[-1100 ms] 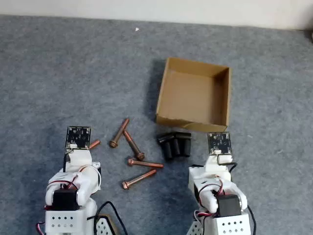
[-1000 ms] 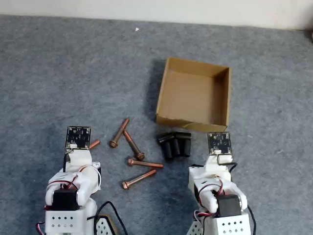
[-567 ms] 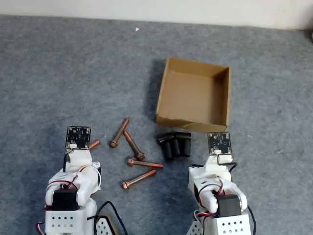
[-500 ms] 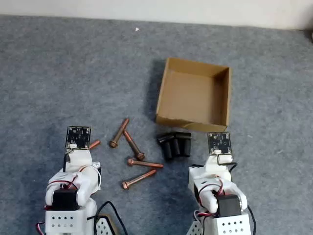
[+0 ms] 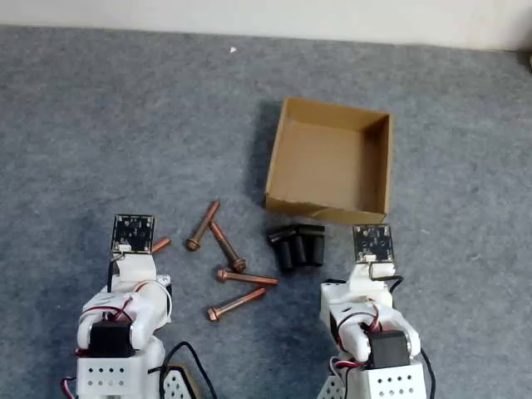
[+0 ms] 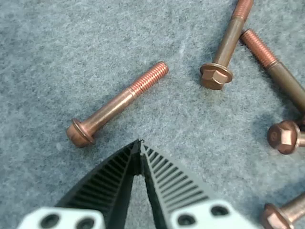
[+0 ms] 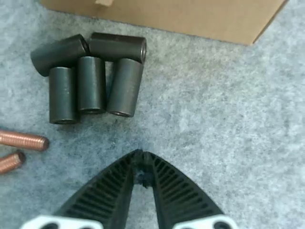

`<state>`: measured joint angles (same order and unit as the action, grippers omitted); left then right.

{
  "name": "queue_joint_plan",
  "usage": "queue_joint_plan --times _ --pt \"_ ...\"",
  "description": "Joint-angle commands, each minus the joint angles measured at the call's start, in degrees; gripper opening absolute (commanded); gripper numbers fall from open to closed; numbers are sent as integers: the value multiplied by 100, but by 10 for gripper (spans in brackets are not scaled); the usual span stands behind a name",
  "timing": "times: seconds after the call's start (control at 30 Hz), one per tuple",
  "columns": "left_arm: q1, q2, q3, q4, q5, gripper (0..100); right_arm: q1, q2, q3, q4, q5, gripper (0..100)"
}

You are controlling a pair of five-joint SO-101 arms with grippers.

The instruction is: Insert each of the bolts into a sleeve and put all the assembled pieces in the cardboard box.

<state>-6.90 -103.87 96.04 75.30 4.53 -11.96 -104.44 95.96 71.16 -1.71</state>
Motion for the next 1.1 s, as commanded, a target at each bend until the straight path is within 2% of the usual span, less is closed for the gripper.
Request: queue_joint_plan --times 0.0,0.77,1.07 --pt "-31 -40 119 18 44 6 48 -75 734 48 -26 5" --pt "-13 -40 119 18 44 6 13 -75 725 48 -53 5" --pt "356 -40 119 18 53 7 22 -75 716 48 -35 5"
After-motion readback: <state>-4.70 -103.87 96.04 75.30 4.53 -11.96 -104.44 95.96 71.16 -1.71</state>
